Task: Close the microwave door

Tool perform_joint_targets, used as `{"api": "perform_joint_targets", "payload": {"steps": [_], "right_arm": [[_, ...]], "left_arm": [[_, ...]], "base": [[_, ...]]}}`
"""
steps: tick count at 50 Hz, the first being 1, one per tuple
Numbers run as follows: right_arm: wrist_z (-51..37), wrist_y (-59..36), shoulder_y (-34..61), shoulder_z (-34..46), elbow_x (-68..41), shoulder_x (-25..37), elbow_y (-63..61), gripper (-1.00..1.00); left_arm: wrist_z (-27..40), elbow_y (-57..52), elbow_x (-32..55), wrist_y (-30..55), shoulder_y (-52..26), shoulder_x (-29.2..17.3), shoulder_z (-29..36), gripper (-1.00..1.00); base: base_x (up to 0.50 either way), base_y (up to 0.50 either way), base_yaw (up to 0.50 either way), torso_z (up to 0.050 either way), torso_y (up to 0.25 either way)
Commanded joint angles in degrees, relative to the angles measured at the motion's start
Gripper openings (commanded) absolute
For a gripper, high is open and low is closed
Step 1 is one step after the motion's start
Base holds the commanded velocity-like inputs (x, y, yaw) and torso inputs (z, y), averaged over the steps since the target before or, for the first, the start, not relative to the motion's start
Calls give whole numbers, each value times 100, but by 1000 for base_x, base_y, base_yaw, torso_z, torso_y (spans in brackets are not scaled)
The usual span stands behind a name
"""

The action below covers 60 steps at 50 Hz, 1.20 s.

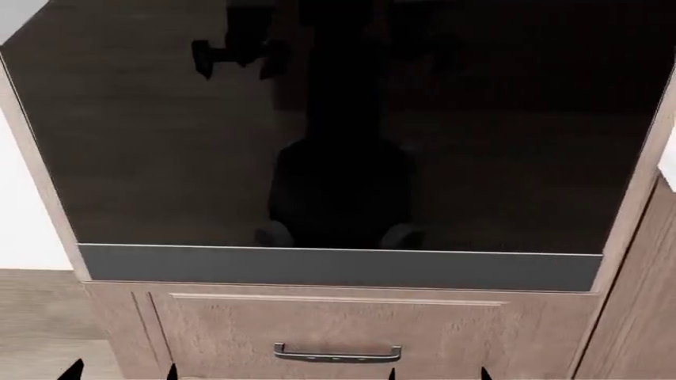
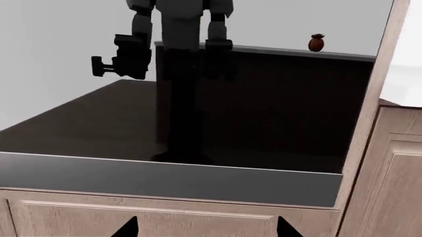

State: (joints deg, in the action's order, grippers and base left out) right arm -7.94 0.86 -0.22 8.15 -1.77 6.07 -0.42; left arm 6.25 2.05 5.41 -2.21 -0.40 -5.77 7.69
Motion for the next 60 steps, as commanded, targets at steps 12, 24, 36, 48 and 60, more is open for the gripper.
{"api": "perform_joint_targets", "payload": {"steps": [12, 24, 36, 48, 60], "right_arm": [[-151, 23, 31, 150, -71, 107, 36, 100], [-177, 190, -16, 128, -268, 146, -34, 100], [-228, 261, 6, 164, -336, 187, 29, 100], [-184, 623, 89, 295, -269, 256, 470, 100], [-134, 1074, 201, 327, -362, 258, 1011, 100]], "left_arm": [[116, 55, 122, -78, -20, -119, 137, 100], [169, 40, 160, -112, -13, -172, 206, 100], [198, 101, 208, -188, -19, -219, 262, 100], [331, -327, 236, 197, -11, -263, 343, 100], [335, -76, 262, -79, -16, -297, 377, 100]], "base": [[0, 500, 0, 0, 0], [0, 413, 0, 0, 0], [0, 0, 0, 0, 0], [-291, 0, 0, 0, 0], [-374, 0, 0, 0, 0]]}}
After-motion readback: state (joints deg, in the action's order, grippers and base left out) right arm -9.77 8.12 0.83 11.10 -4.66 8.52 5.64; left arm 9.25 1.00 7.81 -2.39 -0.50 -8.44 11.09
